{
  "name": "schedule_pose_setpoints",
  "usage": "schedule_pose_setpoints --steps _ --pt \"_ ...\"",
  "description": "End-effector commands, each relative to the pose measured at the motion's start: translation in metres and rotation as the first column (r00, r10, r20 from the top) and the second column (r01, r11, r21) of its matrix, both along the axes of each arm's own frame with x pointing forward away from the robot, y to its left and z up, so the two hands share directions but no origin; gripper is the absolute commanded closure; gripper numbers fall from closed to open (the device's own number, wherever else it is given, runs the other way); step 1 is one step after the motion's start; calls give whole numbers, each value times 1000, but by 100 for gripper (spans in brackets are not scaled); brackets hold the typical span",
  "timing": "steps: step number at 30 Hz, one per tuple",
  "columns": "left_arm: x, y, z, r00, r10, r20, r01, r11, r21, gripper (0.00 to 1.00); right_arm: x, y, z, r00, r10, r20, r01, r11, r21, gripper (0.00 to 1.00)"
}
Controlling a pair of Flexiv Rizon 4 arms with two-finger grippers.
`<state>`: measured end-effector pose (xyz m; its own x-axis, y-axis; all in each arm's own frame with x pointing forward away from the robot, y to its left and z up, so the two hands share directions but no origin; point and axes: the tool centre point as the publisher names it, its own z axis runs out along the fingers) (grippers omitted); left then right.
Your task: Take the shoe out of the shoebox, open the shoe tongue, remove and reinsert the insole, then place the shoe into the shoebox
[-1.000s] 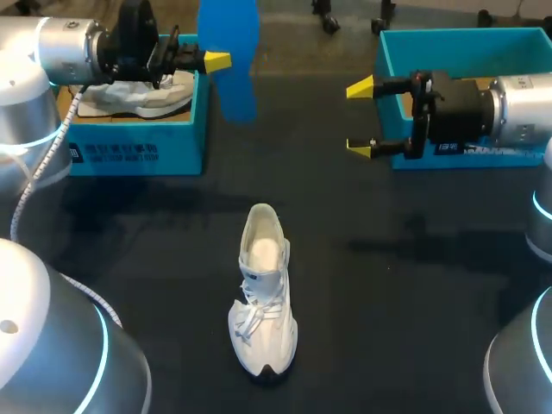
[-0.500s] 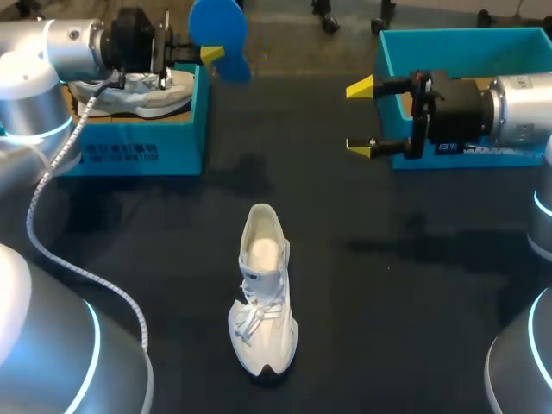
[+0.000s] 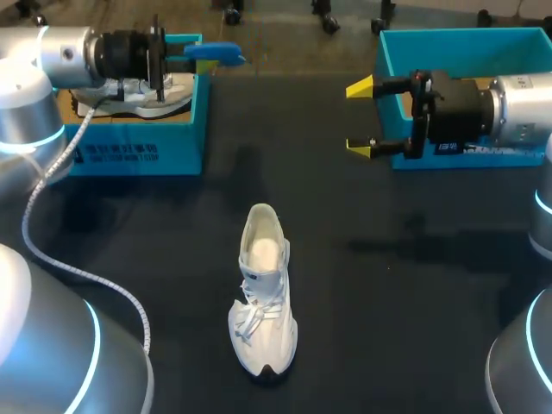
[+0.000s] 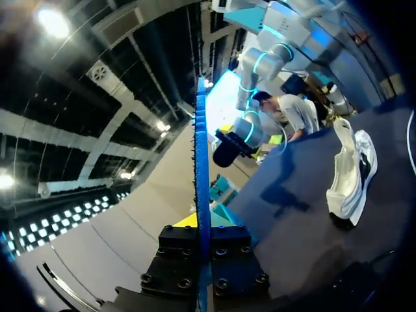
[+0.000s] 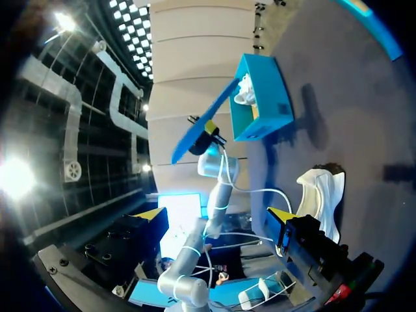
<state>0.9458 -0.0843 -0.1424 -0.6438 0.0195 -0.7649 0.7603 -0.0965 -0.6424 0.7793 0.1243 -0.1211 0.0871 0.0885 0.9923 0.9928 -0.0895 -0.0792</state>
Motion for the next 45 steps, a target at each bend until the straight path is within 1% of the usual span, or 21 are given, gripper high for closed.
schedule_pose_setpoints --steps 1,13,14,16,18,21,22,23,25,36,37,38,42,45 --pt "-22 -3 -8 993 68 96 -65 997 -39 100 1 2 -1 1000 -1 1 1 1000 0 0" --pt "-22 -3 -8 993 68 96 -65 997 -39 100 1 2 -1 1000 -1 1 1 1000 0 0" --pt "-28 -4 -7 993 55 106 -49 997 -56 100 1 2 -1 1000 -1 1 1 1000 0 0" --pt "-40 -6 -6 984 38 171 -30 998 -48 100 1 2 -1 1000 -1 1 1 1000 0 0" --pt "-50 -9 -5 979 28 203 -18 999 -51 100 1 2 -1 1000 -1 1 1 1000 0 0" --pt "-64 -12 -3 947 38 319 -24 999 -48 100 1 2 -1 1000 -1 1 1 1000 0 0" --pt "-68 -13 -3 927 63 370 -50 998 -45 100 1 2 -1 1000 -1 1 1 1000 0 0" --pt "-76 -14 -4 889 89 448 -70 996 -60 100 1 2 -1 1000 -1 1 1 1000 0 0" --pt "-80 -17 -3 841 124 527 -97 992 -78 100 1 2 -1 1000 -1 1 1 1000 0 0" --pt "-80 -17 -3 841 124 527 -97 992 -78 100 1 2 -1 1000 -1 1 1 1000 0 0" --pt "-81 -22 -4 828 98 552 -75 995 -64 100 1 2 -1 1000 -1 1 1 1000 0 0" --pt "-82 -27 -4 831 85 550 -59 996 -65 100 1 2 -1 1000 -1 1 1 1000 0 0" --pt "-88 -39 0 806 62 589 -36 998 -56 100 1 2 -1 1000 -1 1 1 1000 0 0" --pt "-96 -49 3 753 57 655 -32 998 -50 100 1 2 -1 1000 -1 1 1 1000 0 0"
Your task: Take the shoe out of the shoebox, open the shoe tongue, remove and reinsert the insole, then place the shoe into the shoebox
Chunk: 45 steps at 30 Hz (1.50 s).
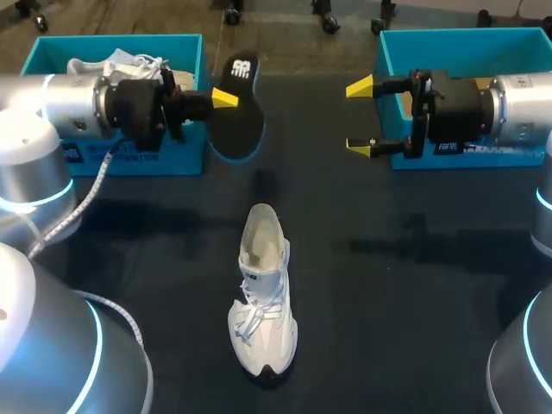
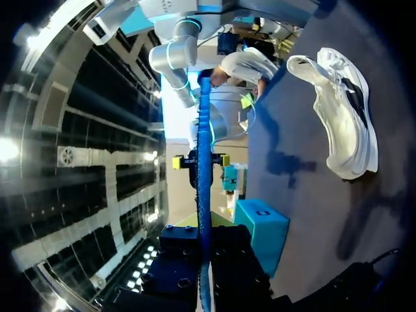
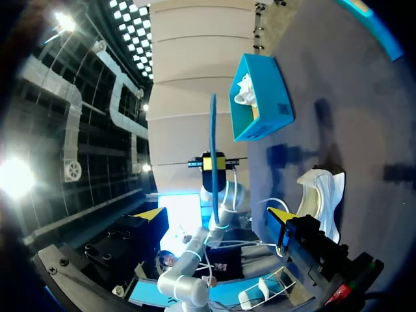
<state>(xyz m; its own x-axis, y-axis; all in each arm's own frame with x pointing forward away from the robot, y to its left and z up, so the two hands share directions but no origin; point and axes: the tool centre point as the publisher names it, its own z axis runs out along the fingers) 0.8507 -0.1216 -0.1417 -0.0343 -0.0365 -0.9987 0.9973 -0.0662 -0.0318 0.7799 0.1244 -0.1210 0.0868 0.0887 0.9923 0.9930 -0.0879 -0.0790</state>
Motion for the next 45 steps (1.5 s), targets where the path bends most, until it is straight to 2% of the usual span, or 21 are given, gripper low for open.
schedule_pose_setpoints --steps 1,6,15,18,26,29,45 --pt "-4 -15 3 998 0 71 -1 1000 2 100 0 2 -1 1000 -2 0 2 1000 0 0" --pt "-13 -26 5 993 20 116 -20 1000 -7 100 -2 3 -3 1000 -12 -2 11 1000 -15 0" --pt "-28 -50 2 994 3 110 -2 1000 -13 100 -10 19 -11 1000 -15 14 16 998 -65 0" --pt "-31 -54 3 992 17 122 -15 1000 -13 100 -14 14 -12 998 -56 -4 55 991 -122 0" --pt "-27 -63 5 993 54 108 -52 998 -17 100 -14 14 -12 998 -56 -4 55 991 -122 0" --pt "-26 -66 4 993 63 100 -62 998 -15 100 -9 23 -15 1000 -30 -1 30 988 -149 0" --pt "-16 -79 -3 992 67 103 -68 998 7 100 -3 38 -23 991 49 124 -31 988 -149 0"
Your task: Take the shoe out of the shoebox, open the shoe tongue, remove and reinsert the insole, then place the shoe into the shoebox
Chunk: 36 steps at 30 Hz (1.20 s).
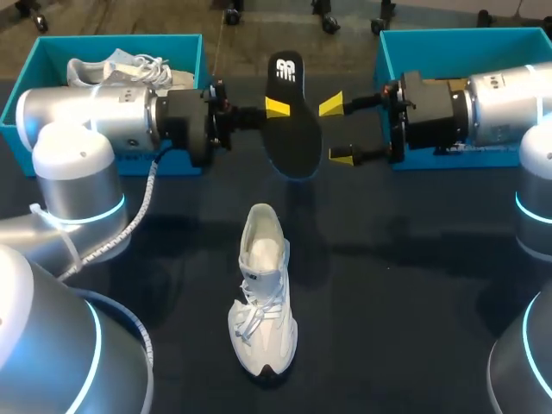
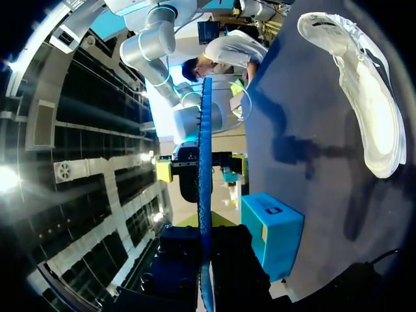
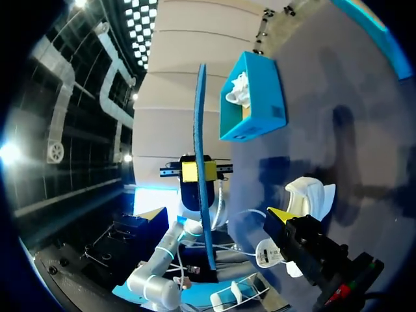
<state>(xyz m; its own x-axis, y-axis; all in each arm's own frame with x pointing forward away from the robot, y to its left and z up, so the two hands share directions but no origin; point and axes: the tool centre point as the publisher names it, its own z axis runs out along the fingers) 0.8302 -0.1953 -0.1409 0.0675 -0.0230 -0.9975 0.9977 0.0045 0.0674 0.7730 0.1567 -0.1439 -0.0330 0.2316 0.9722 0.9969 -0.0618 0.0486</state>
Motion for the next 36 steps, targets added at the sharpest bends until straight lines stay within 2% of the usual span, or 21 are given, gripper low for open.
schedule_pose_setpoints --steps 1,4,6,9,23,25,34,36 --pt "5 -6 -4 1000 -3 4 3 1000 -1 100 4 7 0 1000 17 16 -17 1000 -4 2" --pt "6 -7 -6 1000 -3 6 3 1000 4 100 4 10 0 999 27 23 -27 1000 -7 23" --pt "7 -8 -7 1000 -3 7 3 1000 5 100 4 12 0 999 36 28 -36 999 -12 43" --pt "8 -9 -7 1000 -1 11 1 1000 7 100 5 17 -1 998 50 29 -49 999 -21 55" --pt "8 -9 -8 1000 -23 8 22 1000 11 100 9 27 -3 996 81 42 -80 997 -22 60" --pt "8 -9 -8 1000 -23 8 23 1000 10 100 9 27 -4 996 82 41 -81 996 -21 65" --pt "8 -8 -6 1000 -21 13 21 1000 4 100 9 30 -8 996 84 39 -84 996 -10 70" --pt "8 -8 -7 1000 -22 12 22 1000 4 100 9 31 -8 995 86 40 -86 996 -9 75"
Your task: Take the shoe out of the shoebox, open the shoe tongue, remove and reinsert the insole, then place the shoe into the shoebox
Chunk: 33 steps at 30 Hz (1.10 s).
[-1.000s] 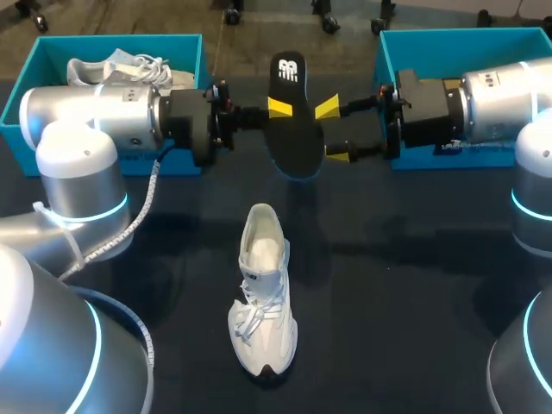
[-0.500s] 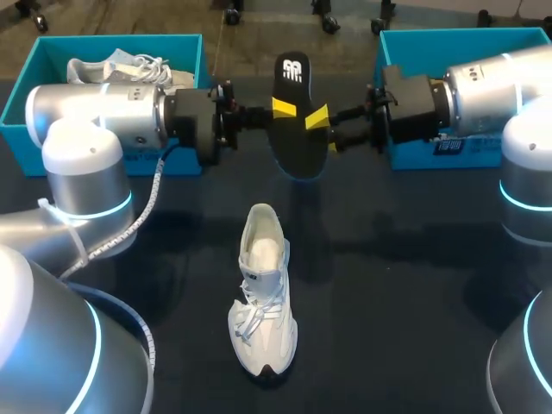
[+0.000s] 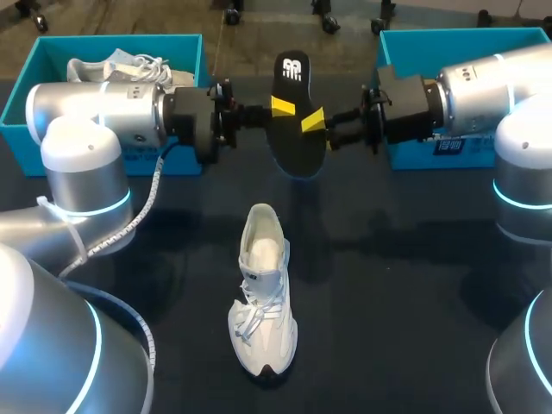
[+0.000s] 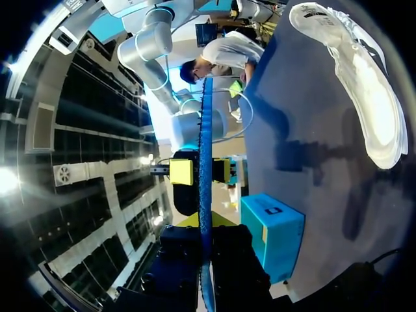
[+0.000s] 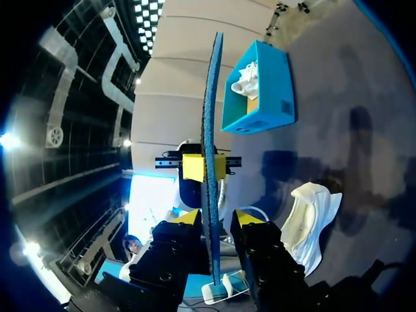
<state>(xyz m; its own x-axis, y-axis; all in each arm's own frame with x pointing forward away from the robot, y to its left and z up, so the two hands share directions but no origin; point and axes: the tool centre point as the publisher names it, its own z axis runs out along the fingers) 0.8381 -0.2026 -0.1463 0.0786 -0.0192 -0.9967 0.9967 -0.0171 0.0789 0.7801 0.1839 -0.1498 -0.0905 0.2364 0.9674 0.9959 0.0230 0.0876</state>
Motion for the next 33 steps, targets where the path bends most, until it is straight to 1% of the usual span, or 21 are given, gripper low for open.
schedule_pose_setpoints --steps 1,8,11,12,13,15,22,23,24,25,26,28,31,33 --pt "0 -1 -2 1000 -1 1 1 1000 -1 100 2 4 -2 1000 3 2 -3 1000 3 76" --pt "0 -1 -2 1000 1 4 -1 1000 -4 100 2 9 -4 1000 12 1 -12 1000 5 74" --pt "-1 -2 -2 1000 0 6 0 1000 -5 100 1 9 -5 1000 14 0 -14 1000 6 75" --pt "-1 -2 -2 1000 -1 7 1 1000 -4 100 1 9 -5 1000 13 0 -13 1000 7 76" --pt "-1 -3 -2 1000 -1 7 1 1000 -4 100 1 10 -5 1000 13 1 -13 1000 8 80" --pt "-1 -3 -3 1000 -1 7 1 1000 -3 100 1 10 -5 1000 12 3 -12 1000 10 100" --pt "-3 -2 -4 1000 14 -3 -14 1000 1 100 0 11 -5 1000 4 7 -4 1000 9 100" --pt "-4 0 -2 1000 10 -21 -11 1000 -8 95 -1 11 -5 1000 2 12 -2 1000 9 100" --pt "-5 2 -1 1000 15 -27 -15 1000 -9 69 -1 11 -5 1000 1 15 -1 1000 10 100" --pt "-5 3 0 999 18 -27 -19 1000 -9 51 -2 10 -5 1000 0 16 0 1000 10 100" --pt "-7 8 3 999 23 -34 -24 1000 -7 0 -2 9 -5 1000 -1 18 1 1000 10 100" --pt "-9 17 6 998 47 -41 -46 999 15 0 -3 7 -6 1000 -2 24 2 1000 9 100" --pt "-10 30 7 993 80 -84 -76 996 48 0 -4 3 -8 999 -4 37 4 1000 17 100" --pt "-11 39 8 989 107 -100 -97 991 97 0 -3 2 -9 999 -3 45 2 1000 25 100"
